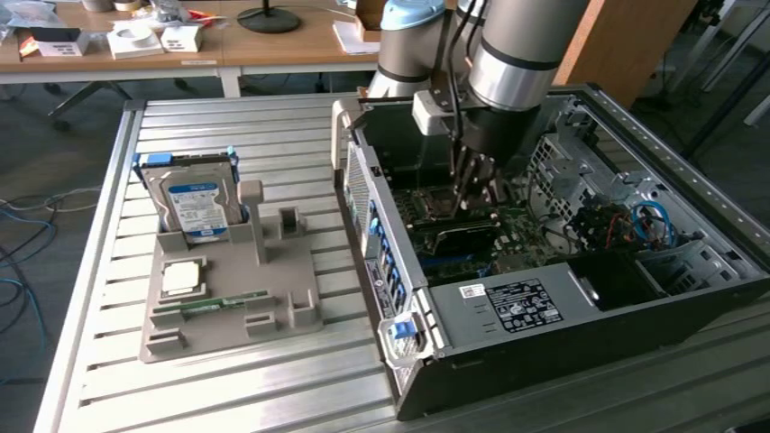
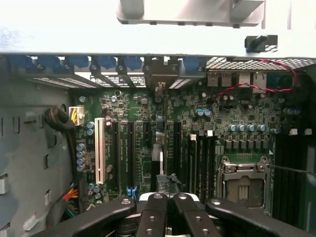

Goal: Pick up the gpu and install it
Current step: 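Press down on the gpu until it lock into place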

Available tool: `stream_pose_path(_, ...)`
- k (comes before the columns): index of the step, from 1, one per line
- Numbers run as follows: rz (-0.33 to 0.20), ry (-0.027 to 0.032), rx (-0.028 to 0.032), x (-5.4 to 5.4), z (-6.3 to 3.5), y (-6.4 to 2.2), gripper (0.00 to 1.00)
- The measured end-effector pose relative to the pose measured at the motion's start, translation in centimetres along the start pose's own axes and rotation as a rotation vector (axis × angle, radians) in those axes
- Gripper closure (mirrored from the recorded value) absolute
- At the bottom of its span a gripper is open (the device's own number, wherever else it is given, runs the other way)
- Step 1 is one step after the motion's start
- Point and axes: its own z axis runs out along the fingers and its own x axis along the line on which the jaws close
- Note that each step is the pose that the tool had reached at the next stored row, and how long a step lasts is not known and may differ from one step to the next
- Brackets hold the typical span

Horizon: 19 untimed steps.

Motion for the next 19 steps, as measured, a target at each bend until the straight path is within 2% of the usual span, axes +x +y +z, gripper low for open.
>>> stream_pose_path(4, 0.000, 0.0000, 0.0000, 0.0, 0.48, 0.11, 0.89)
stream_pose_path(8, 0.000, 0.0002, -0.0001, 0.0, 0.49, 0.15, 0.89)
stream_pose_path(12, 0.000, -0.0002, 0.0001, 0.0, 0.70, 0.59, 0.89)
stream_pose_path(19, 0.000, 0.0002, -0.0001, 0.0, 1.38, 0.67, 0.89)
